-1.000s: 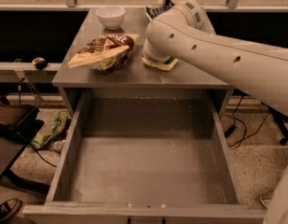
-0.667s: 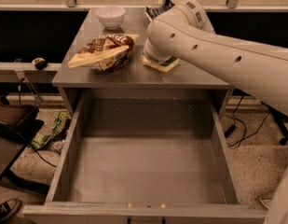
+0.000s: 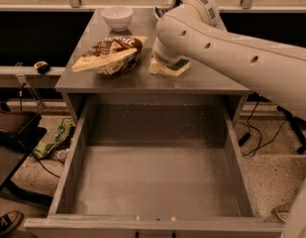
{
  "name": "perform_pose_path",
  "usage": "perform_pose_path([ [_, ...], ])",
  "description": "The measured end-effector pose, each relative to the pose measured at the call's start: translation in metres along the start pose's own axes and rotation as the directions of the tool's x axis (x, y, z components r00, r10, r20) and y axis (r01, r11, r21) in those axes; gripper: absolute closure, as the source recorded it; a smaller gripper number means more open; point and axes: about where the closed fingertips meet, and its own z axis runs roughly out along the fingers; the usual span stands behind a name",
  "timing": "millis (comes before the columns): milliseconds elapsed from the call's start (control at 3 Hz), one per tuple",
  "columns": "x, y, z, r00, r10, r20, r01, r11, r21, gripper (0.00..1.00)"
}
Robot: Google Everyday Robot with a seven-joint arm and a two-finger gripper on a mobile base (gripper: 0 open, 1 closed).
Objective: Pick sponge from top drawer and place on counter
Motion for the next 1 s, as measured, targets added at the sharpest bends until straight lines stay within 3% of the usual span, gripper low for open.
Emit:
perform_pose_path([
  [333,-0.003,-0.004,-0.005,1.000,0.000,0.000,0.000,1.0000,0.000,0.19],
  [667,-0.007,-0.008,-0.013,1.000,-0.003,0.003,0.003,1.0000,0.009,0.50],
  [1000,-0.050,-0.032,-0.090,0.998,-0.056,0.036,0.050,0.9883,0.144,0.73],
])
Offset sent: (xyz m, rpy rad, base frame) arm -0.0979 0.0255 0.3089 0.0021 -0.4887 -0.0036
